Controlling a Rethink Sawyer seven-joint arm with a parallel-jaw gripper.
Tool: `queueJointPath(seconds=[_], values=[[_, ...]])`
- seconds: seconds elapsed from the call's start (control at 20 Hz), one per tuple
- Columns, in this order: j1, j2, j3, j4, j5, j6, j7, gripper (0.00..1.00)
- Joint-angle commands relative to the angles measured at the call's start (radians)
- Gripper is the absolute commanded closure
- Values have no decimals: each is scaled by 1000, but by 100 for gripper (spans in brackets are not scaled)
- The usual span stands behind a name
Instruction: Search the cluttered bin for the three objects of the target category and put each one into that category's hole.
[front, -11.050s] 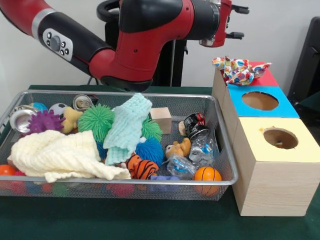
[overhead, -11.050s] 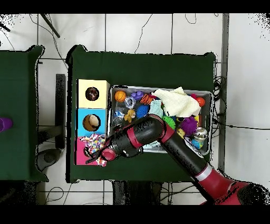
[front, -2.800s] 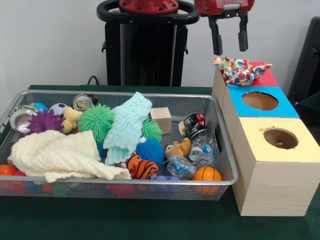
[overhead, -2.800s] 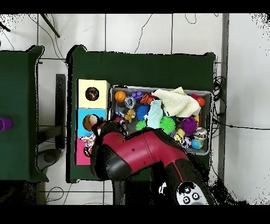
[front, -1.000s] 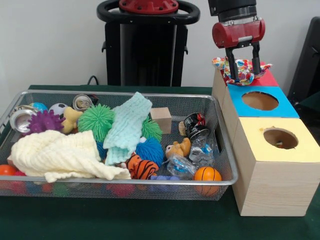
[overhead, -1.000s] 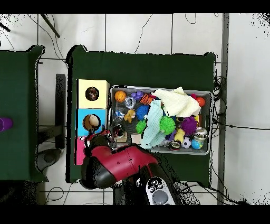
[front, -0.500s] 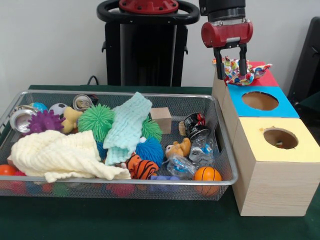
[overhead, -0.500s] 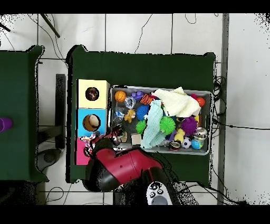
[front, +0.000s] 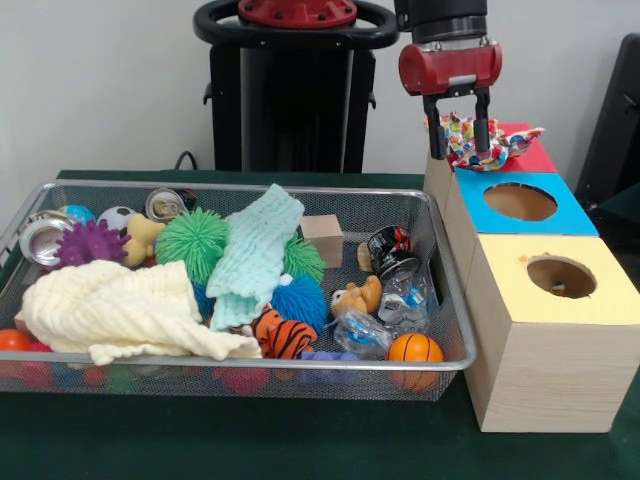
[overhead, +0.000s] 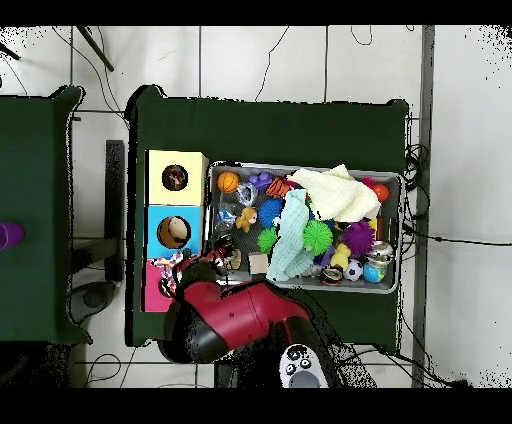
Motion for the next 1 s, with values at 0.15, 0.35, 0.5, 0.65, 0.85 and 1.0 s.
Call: queueJointPath(seconds=[0.15, 0.35, 0.5, 0.65, 0.85, 1.0], values=[[-44, 55, 43, -15, 42, 93, 114, 0], [-73, 28, 108, 25, 106, 138, 135, 0], [-96, -21, 157, 63, 167, 187, 140, 0], [-90, -42, 157, 83, 201, 203, 146, 0], [-81, -32, 142, 113, 214, 177, 160, 0], [-97, -16, 157, 145, 240, 194, 160, 0]])
